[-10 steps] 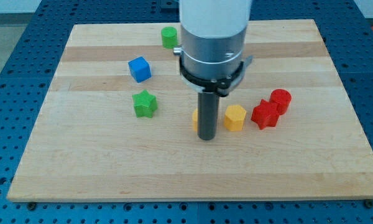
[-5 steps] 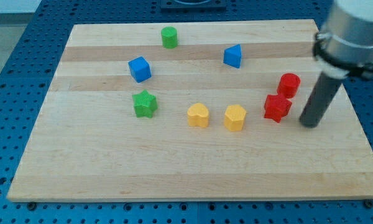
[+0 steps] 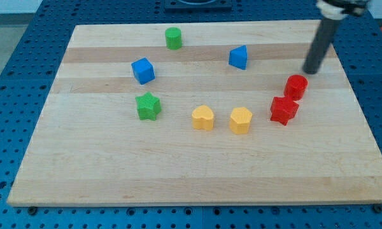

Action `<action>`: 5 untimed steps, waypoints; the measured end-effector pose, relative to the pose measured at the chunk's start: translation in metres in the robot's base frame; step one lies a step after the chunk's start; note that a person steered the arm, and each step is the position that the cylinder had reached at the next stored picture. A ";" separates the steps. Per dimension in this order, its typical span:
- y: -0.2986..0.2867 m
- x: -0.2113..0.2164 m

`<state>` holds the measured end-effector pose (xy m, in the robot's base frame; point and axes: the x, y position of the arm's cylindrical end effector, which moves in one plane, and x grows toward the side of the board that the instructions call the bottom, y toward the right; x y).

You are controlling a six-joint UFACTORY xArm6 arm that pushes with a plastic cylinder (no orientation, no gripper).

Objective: Push the blue triangle up a bit

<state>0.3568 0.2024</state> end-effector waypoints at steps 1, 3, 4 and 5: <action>-0.058 0.001; -0.112 -0.027; -0.112 -0.049; -0.110 -0.029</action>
